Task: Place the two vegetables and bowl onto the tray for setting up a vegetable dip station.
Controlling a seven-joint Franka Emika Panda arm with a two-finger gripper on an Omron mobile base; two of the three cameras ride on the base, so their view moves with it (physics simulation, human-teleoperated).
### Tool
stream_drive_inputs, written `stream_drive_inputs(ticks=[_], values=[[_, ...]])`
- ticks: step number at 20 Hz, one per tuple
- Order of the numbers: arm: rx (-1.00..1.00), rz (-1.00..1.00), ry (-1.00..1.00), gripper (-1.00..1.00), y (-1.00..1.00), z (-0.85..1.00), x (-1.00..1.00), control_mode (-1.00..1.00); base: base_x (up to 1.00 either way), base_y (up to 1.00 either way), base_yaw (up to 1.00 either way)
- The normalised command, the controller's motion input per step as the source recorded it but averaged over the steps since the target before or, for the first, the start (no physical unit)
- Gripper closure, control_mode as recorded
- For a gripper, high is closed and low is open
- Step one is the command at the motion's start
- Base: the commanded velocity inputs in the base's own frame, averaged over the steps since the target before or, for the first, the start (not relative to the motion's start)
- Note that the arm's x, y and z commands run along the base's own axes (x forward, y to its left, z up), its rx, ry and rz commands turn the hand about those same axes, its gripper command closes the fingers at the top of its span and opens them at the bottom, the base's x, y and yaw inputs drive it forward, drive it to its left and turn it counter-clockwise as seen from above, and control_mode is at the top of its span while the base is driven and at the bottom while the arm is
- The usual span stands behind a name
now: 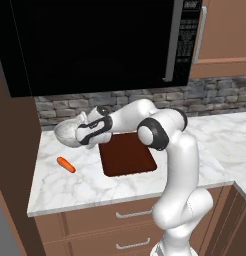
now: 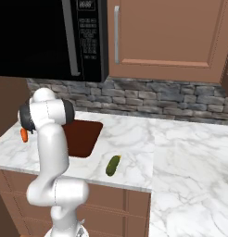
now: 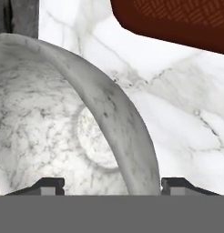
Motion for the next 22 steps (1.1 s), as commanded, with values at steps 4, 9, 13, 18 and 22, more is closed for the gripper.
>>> stream_drive_inputs(ticks=[4, 9, 13, 18, 22], values=[[0.0, 0.0, 0.07, 1.0, 0.03, -0.08, -0.01, -1.0, 0.0, 0.0, 0.0], [0.0, 0.0, 0.13, 1.0, 0.0, -0.07, -0.07, -1.0, 0.0, 0.0, 0.0], [0.0, 0.0, 0.12, 1.0, 0.0, -0.03, -0.2, -1.0, 0.0, 0.0, 0.0], [0.0, 0.0, 0.01, 1.0, 0.0, 0.03, -0.26, -1.0, 0.0, 0.0, 0.0], [0.0, -0.02, -0.06, 1.0, 0.0, 0.07, -0.33, -1.0, 0.0, 0.0, 0.0]])
